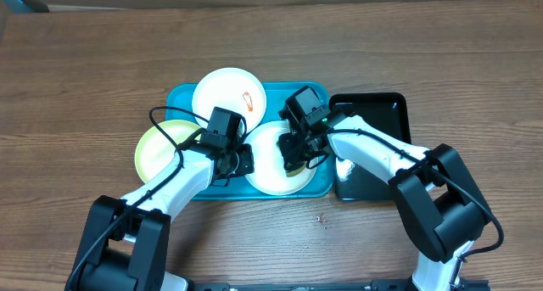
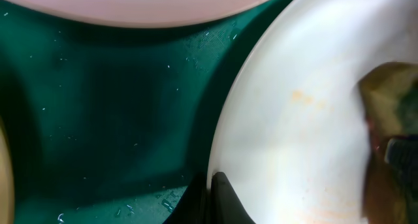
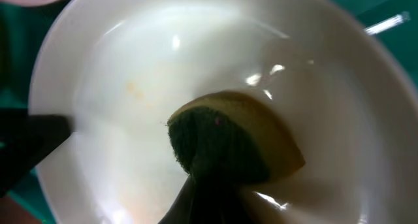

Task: Clean dirty plates on tray and stack at the side
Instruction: 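Scrub the held white plate's sauce with the sponge in right gripper, then return the sponge to the black tray and release it, then lift the white plate with the left gripper and tilt it up, then carry the white plate left and set it on the table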

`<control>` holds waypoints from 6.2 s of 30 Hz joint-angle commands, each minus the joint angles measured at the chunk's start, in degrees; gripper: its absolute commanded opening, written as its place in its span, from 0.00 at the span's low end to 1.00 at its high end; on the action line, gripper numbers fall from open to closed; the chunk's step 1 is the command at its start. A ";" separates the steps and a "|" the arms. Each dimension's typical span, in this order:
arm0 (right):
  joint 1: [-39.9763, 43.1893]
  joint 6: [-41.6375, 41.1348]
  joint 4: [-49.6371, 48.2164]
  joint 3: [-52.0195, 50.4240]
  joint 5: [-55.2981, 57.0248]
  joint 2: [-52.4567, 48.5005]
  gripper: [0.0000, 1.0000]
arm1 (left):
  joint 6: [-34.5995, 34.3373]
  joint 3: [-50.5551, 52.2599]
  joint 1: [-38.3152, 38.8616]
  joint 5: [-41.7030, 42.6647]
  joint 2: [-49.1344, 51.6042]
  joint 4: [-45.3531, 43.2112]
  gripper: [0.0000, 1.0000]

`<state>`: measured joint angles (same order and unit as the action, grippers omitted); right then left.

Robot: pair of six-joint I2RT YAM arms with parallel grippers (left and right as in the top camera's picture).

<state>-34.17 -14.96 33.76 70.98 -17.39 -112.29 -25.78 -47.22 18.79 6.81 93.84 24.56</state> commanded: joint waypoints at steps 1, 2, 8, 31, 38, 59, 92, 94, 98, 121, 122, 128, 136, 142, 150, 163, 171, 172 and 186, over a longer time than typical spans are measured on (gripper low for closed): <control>0.28 0.37 -1.62 -0.28 -10.27 -1.44 0.04 | 0.46 0.24 0.37 0.33 0.55 0.26 0.04; 0.83 0.37 -1.66 0.48 -12.59 -1.25 0.04 | 0.48 0.24 0.37 0.33 0.55 0.28 0.04; 7.28 0.37 -0.46 5.22 -23.69 2.78 0.04 | 0.48 0.24 0.37 0.33 0.55 0.31 0.04; 26.53 0.09 21.03 -2.23 13.49 10.54 0.04 | 0.46 0.24 0.37 0.33 0.55 0.44 0.30; 26.53 0.09 14.49 -7.30 12.41 10.56 0.29 | 0.46 0.24 0.37 0.31 0.55 0.68 0.30; 42.99 0.11 33.83 19.74 12.85 10.58 1.00 | -0.26 0.17 0.48 0.35 0.52 1.31 0.04; 43.82 0.11 33.83 19.74 12.85 10.58 1.00 | 0.55 -27.26 14.80 -27.85 -4.83 10.99 0.04; 43.82 0.11 33.83 19.74 12.85 10.58 1.00 | 0.57 -27.26 18.80 -34.03 -4.81 9.88 0.04; 43.82 0.11 33.83 19.74 12.85 10.58 1.00 | 2.36 -27.23 25.53 -41.29 -4.55 8.22 0.04; 43.82 0.11 33.83 19.74 12.85 10.58 1.00 | 36.83 -27.23 47.63 -79.52 3.23 -19.26 0.04; 43.82 0.09 33.83 19.74 12.85 10.58 1.00 | 38.05 -27.23 47.63 -79.47 3.23 -20.50 0.04; 43.82 0.11 33.83 19.74 12.85 10.58 1.00 | 42.49 -27.23 47.63 -79.45 3.23 -25.31 0.04; 43.82 0.09 33.83 19.74 12.85 10.58 1.00 | 36.92 -27.23 46.60 -79.45 3.23 -24.68 0.04; 43.82 0.11 33.83 19.74 12.85 10.58 1.00 | 27.82 -27.23 43.25 -74.05 3.21 -19.10 0.04; 43.82 0.11 33.83 19.74 12.85 10.58 1.00 | 7.39 -28.41 33.33 -49.37 1.66 -0.55 0.04; 43.82 0.11 33.83 19.74 12.85 10.58 1.00 | -2.75 -35.01 -10.14 12.35 0.44 17.55 0.04; 43.82 0.11 33.83 19.74 12.85 10.58 1.00 | 0.52 -35.01 -39.93 12.48 0.44 26.86 0.04; 43.82 0.11 33.83 19.74 12.85 10.58 1.00 | 0.52 -35.01 -42.88 12.22 0.44 26.91 0.04; 43.82 0.09 33.83 19.74 12.85 10.58 1.00 | -1.14 -29.42 -57.66 -5.53 0.55 19.89 0.04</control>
<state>9.61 -14.76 67.75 90.37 -4.89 -102.28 -26.63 -79.29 -39.22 4.45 95.98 46.54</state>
